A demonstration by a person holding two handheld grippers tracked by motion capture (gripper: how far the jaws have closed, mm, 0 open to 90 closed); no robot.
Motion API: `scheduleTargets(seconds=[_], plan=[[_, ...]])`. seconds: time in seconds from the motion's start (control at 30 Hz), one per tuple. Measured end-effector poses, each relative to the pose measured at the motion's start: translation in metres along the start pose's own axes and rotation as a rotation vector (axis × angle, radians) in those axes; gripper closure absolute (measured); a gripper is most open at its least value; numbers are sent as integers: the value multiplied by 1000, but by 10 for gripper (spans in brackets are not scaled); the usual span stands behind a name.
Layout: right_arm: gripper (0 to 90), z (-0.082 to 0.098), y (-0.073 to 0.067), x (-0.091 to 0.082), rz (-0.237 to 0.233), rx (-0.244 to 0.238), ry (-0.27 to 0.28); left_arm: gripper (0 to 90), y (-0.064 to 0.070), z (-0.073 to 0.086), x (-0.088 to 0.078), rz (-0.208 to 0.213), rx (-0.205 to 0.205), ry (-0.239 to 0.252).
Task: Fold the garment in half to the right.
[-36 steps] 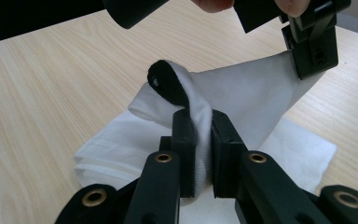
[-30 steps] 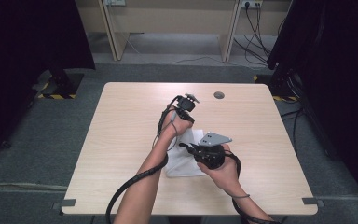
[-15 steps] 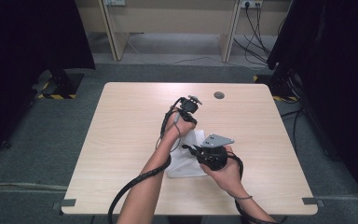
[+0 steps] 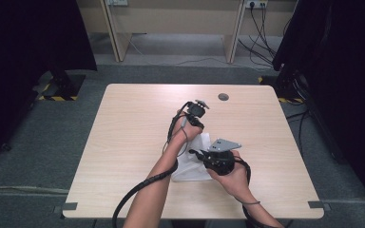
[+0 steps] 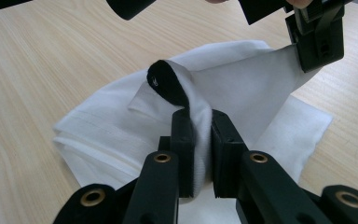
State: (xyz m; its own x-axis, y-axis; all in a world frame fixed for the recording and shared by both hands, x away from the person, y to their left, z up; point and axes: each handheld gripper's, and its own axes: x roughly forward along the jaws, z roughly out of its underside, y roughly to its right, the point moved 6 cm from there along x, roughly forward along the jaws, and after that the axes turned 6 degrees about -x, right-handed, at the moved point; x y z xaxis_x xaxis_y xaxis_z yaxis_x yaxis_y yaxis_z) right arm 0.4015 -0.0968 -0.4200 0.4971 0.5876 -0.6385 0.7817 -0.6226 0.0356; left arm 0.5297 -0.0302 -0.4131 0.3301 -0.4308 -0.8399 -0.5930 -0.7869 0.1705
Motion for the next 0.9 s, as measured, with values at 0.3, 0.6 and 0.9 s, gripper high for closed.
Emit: scheduleTargets(seconds=[0.3,0.6,0.9], plan=[[798,7,2,-2,2,-6,-18,801,6,-1,5,1,14,-6],[751,12,4,-4,12,4,-25,770,9,0,10,-1,8,-7],[704,18,9,-9,46,5,-46,741,14,-4,13,1,11,3]])
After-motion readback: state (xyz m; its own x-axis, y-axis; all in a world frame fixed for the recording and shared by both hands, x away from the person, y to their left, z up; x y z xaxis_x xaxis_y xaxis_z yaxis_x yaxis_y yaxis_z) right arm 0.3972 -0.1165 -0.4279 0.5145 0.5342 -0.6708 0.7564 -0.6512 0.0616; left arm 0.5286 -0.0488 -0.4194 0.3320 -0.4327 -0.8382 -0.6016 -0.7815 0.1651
